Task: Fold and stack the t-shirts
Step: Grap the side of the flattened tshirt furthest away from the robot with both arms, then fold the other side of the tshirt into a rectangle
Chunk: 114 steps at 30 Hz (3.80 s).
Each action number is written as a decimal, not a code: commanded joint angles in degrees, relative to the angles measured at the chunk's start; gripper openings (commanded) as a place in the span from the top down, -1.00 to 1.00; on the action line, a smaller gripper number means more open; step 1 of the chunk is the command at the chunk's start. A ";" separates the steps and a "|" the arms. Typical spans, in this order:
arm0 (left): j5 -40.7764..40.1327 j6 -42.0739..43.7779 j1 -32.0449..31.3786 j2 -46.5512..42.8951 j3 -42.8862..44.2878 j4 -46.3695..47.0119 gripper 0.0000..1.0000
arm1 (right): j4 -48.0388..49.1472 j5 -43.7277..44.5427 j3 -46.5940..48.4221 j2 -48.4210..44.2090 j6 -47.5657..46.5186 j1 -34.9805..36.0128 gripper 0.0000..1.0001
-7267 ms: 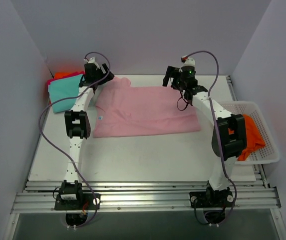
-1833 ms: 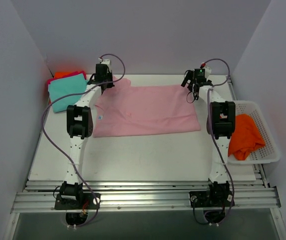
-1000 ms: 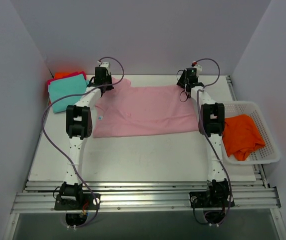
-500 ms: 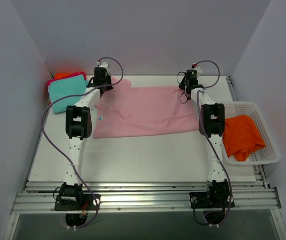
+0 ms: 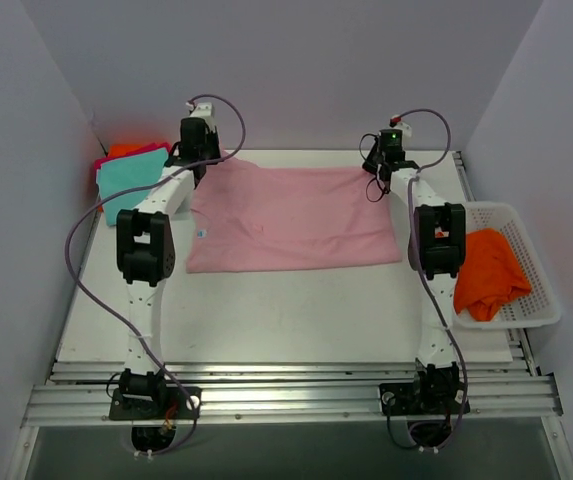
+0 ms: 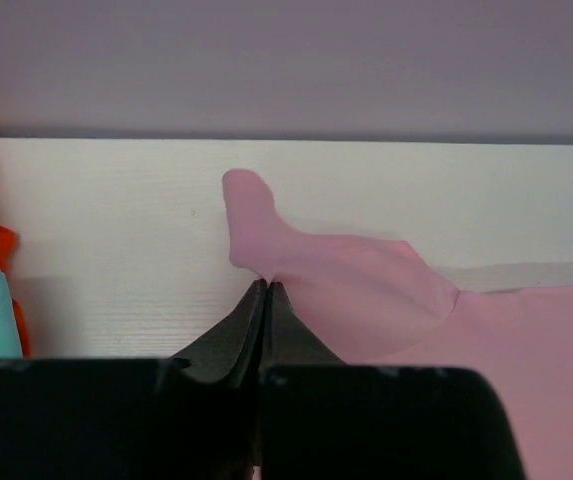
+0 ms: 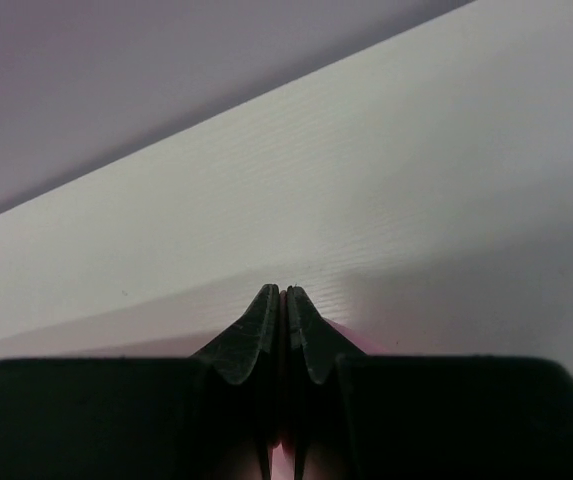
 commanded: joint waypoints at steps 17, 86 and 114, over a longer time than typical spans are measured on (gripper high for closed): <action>-18.85 4.97 -8.74 -34.54 -47.95 17.06 0.95 | 6.61 10.12 -40.41 -29.83 2.54 -0.20 1.00; 13.74 -11.73 6.81 -21.99 -42.34 11.87 0.66 | 4.77 17.35 -39.99 -26.58 7.47 1.02 -1.00; 13.65 -7.78 5.67 -32.28 -50.52 16.45 0.42 | 5.91 16.20 -41.22 -26.58 7.47 2.34 -1.00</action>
